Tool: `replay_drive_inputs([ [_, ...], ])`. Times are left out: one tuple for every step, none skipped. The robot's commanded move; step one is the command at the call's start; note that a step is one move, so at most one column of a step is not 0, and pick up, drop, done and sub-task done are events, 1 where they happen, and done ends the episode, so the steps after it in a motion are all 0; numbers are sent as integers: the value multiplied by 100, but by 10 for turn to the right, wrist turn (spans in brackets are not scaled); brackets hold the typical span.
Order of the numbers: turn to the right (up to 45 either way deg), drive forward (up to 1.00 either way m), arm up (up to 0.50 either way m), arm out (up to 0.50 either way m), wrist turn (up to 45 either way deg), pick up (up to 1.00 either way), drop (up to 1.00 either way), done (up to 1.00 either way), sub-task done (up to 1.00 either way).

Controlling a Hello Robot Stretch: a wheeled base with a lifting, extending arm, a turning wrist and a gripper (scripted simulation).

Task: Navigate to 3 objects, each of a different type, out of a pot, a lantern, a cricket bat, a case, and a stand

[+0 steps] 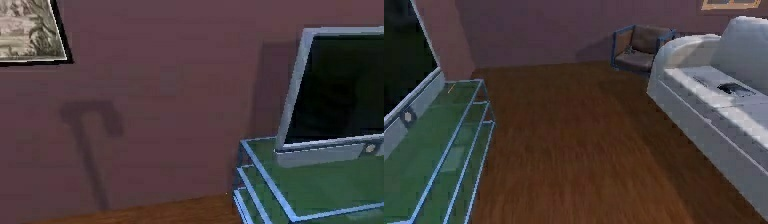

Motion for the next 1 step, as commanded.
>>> replay_drive_inputs([
  [-450, 0, 0, 0, 0, 0, 0, 0, 0],
])
